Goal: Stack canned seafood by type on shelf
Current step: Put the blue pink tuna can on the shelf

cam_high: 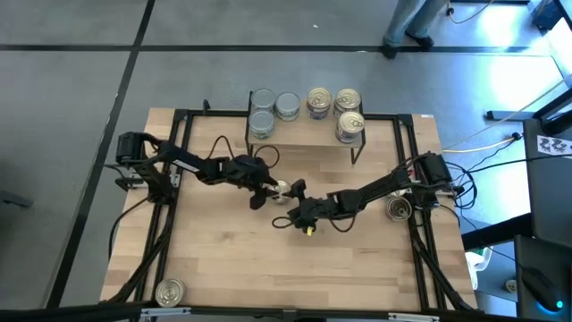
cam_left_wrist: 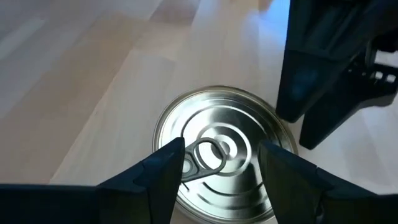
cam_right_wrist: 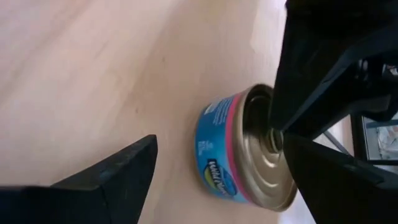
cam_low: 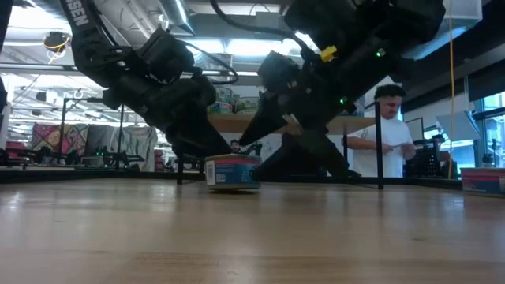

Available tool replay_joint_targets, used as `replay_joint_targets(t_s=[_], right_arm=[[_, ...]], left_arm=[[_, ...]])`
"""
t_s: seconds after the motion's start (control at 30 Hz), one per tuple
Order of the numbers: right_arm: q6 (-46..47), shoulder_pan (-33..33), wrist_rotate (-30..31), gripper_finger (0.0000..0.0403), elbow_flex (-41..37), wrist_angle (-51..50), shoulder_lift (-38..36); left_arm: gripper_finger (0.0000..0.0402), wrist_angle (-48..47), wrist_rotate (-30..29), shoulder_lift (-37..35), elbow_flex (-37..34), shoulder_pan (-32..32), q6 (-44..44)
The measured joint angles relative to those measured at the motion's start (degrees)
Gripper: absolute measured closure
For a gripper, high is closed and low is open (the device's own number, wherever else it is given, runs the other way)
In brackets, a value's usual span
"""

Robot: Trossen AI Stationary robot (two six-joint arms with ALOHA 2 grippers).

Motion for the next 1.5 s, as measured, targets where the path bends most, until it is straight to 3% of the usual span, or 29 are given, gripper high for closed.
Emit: replay_joint_targets(t_s=[0.27, 0.6, 0.9, 1.0, 1.2, 1.5], right_arm=[[-0.62, -1.51, 3.46, 0.0056, 0.0, 0.43, 1.28], [-9.73, -1.44, 8.59, 0.0056, 0.02, 5.12, 5.04], [-9.49, -4.35, 8.42, 0.0058, 0.0, 6.99, 5.27], [-9.54, -4.98, 7.59, 0.0085, -0.06, 7.36, 5.27], [-9.58, -4.76, 4.22, 0.0204, -0.11, 7.65, 5.27], [-8.37, -0.06, 6.88, 0.0208, -0.24, 2.5, 1.6]], left_arm=[[0.0194, 1.3, 1.24, 0.16, -0.21, 1.29, -4.72], [0.0194, 1.32, 0.86, 0.16, -0.26, 2.47, -6.9], [0.0194, 1.33, 0.94, 0.16, -0.26, 2.4, -6.03], [0.0194, 1.3, 0.98, 0.16, -0.28, 2.4, -5.96], [0.0194, 1.39, 1.22, 0.16, -0.28, 2.46, -6.97], [0.0194, -1.18, 1.77, -2.73, -0.63, 1.51, -7.56]])
